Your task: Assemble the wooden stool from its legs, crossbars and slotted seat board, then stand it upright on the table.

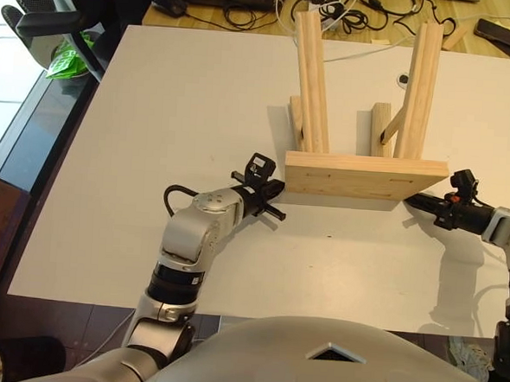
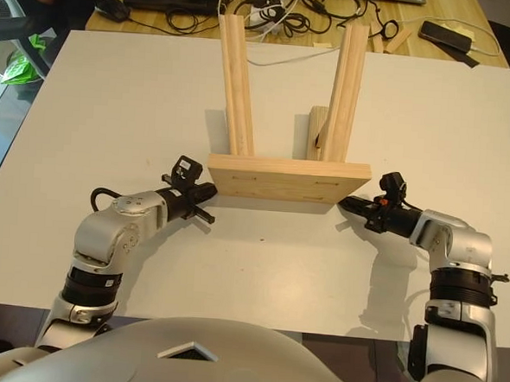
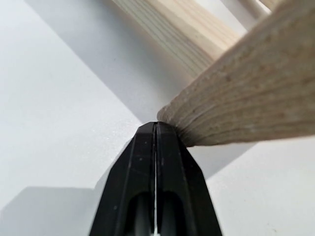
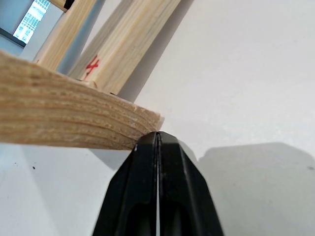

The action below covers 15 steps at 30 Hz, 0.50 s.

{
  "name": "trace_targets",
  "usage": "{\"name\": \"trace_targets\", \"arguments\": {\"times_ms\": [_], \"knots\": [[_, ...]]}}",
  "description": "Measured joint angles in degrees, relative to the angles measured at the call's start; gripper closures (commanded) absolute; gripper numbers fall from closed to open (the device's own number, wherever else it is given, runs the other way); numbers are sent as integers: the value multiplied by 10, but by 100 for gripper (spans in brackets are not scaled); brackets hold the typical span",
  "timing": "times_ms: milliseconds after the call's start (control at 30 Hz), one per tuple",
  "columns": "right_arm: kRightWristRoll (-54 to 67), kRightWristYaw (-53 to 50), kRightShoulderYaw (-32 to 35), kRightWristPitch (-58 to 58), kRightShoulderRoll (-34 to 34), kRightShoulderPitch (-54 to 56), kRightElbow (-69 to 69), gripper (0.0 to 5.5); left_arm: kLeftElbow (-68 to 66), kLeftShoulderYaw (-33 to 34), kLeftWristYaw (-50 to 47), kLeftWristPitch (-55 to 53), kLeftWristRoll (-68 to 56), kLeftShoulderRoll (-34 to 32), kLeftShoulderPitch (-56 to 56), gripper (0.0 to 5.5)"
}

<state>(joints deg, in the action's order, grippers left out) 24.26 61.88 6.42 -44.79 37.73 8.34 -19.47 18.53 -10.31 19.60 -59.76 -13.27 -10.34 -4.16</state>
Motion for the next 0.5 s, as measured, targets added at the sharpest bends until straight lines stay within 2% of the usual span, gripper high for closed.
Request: {"name": "trace_targets", "arguments": {"times_ms": [300, 500], "knots": [[40, -13, 25, -71, 4, -56, 134, 550, 47, 60, 8, -36, -44, -11, 2, 548], [64, -23, 47, -100, 5, -62, 195, 550, 49, 73, 9, -37, -55, -22, 4, 548]]}}
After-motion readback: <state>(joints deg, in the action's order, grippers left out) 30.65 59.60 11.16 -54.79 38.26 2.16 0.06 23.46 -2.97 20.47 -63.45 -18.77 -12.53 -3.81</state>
